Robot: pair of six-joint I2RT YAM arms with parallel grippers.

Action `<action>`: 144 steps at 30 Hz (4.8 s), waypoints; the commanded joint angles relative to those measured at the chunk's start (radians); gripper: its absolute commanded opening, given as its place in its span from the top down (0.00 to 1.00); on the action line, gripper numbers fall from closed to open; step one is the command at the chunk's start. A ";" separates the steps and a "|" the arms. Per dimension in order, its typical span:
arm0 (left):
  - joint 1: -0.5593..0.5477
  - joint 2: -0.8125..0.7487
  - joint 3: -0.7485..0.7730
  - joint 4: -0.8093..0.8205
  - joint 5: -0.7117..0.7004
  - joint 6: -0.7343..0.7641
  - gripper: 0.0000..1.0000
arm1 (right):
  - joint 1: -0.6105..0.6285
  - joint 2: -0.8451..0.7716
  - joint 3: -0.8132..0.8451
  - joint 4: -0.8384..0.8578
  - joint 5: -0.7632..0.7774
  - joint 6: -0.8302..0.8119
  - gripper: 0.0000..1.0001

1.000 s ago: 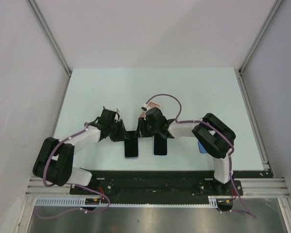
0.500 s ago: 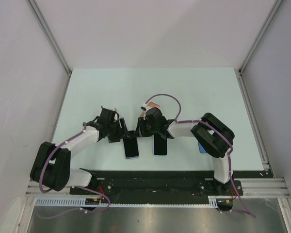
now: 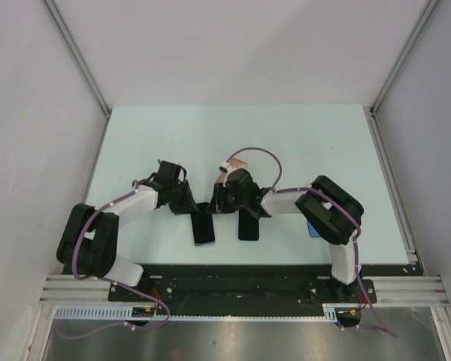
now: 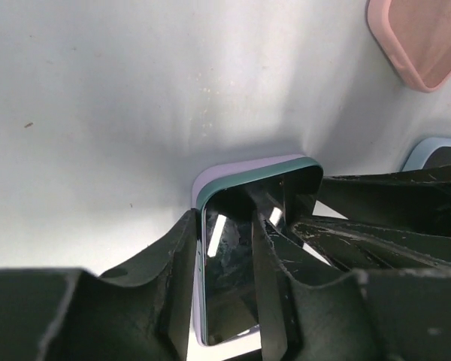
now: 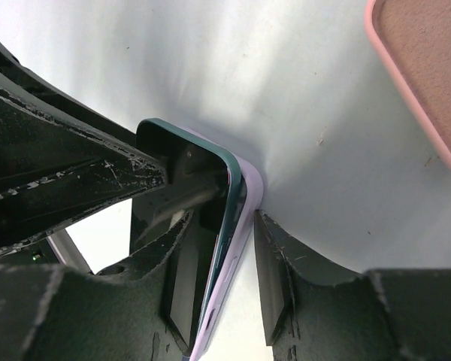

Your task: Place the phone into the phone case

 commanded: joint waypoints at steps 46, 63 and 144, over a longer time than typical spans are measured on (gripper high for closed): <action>-0.045 -0.172 -0.195 0.056 0.033 -0.056 0.53 | 0.091 -0.185 -0.184 0.005 0.070 0.034 0.43; -0.007 -0.083 -0.281 0.196 0.305 -0.097 0.72 | 0.088 -0.031 -0.176 0.287 -0.078 0.174 0.42; 0.182 -0.771 -0.295 0.679 0.731 -0.450 0.28 | -0.172 -0.274 -0.357 1.280 -0.672 0.665 0.99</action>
